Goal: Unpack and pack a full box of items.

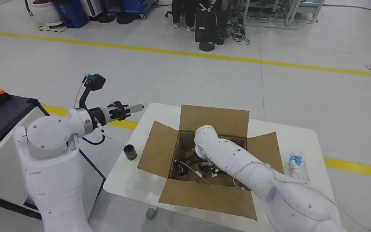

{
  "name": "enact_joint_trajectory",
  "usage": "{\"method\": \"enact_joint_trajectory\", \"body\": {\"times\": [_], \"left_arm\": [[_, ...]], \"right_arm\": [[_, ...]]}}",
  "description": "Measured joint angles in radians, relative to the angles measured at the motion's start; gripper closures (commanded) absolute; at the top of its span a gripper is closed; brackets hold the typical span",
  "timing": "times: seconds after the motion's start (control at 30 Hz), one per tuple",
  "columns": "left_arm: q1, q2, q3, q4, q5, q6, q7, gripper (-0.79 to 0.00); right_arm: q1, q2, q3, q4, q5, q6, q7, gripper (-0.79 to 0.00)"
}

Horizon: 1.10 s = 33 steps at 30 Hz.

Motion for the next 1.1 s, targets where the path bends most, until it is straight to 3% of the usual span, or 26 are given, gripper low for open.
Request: {"method": "enact_joint_trajectory", "body": {"times": [0.3, 0.53, 0.83, 1.1], "left_arm": [[0.000, 0.000, 0.000, 0.000, 0.000, 0.000, 0.000, -0.785], [0.000, 0.000, 0.000, 0.000, 0.000, 0.000, 0.000, -0.785], [0.000, 0.000, 0.000, 0.000, 0.000, 0.000, 0.000, -0.785], [0.000, 0.000, 0.000, 0.000, 0.000, 0.000, 0.000, -0.785]], "right_arm": [[-0.013, 0.004, 0.000, -0.010, -0.024, 0.004, -0.013, -0.785], [-0.010, 0.032, 0.000, -0.067, -0.040, 0.000, -0.040, -0.785], [-0.001, 0.108, 0.000, -0.205, -0.023, 0.000, 0.000, -0.785], [-0.020, 0.203, 0.000, -0.359, 0.022, 0.000, -0.001, -0.785]]}}
